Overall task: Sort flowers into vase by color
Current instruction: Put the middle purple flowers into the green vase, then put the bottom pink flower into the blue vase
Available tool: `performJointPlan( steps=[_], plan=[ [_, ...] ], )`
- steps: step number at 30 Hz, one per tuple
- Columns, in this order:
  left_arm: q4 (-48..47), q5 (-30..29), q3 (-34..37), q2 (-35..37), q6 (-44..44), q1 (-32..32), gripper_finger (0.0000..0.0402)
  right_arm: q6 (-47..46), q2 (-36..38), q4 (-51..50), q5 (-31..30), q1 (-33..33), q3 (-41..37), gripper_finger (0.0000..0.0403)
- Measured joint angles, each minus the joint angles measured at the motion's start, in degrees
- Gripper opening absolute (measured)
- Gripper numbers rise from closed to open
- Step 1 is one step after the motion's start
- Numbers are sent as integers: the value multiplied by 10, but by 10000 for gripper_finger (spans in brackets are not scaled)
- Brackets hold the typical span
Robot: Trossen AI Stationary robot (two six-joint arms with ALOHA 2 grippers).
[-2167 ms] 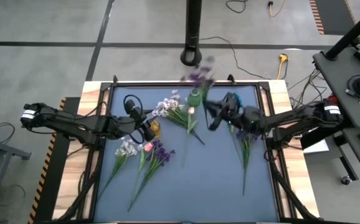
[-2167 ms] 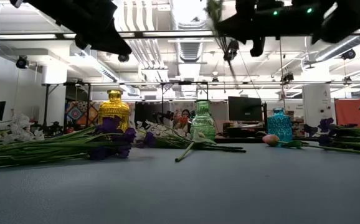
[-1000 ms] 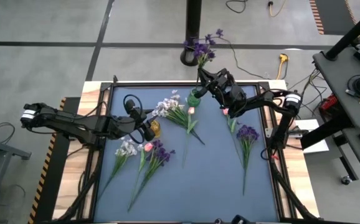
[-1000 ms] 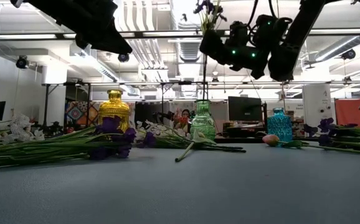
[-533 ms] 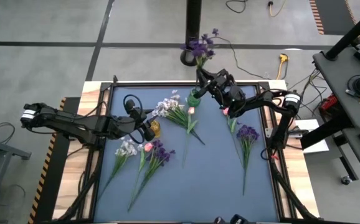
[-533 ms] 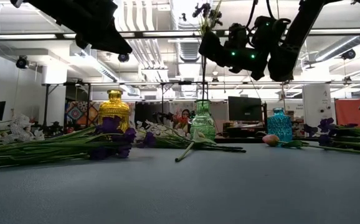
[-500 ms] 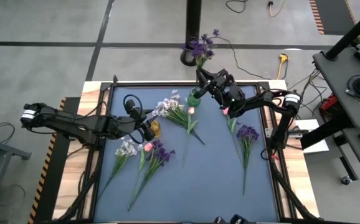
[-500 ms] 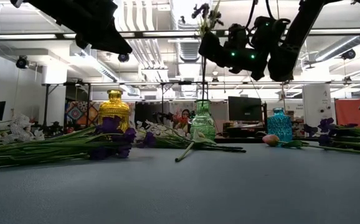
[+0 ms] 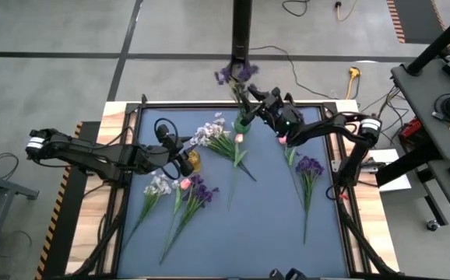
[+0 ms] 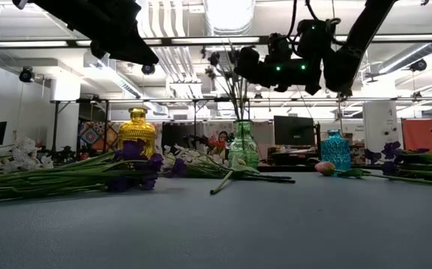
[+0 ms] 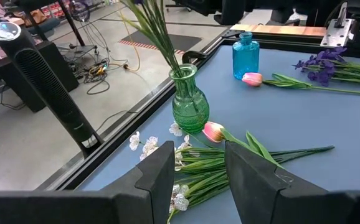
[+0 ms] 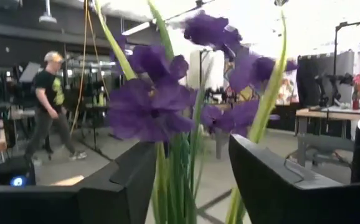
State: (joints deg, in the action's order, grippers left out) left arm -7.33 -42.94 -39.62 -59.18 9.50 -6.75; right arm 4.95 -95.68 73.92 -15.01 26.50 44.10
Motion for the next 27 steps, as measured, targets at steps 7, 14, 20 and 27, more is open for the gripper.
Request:
performJointPlan(
  steps=[7,14,20,27],
  plan=[
    [-1,23,0,-8,22,0,125,-17,90,-148,0,-16,-2,245],
    [-2,51,0,-21,49,0,125,-56,232,-401,-43,-46,-2,279],
    [-13,133,-12,-5,83,-5,125,-121,320,-548,-42,-71,-2,291],
    [-35,163,-86,-14,92,-62,125,-199,353,-626,-10,-135,-2,282]
  ],
)
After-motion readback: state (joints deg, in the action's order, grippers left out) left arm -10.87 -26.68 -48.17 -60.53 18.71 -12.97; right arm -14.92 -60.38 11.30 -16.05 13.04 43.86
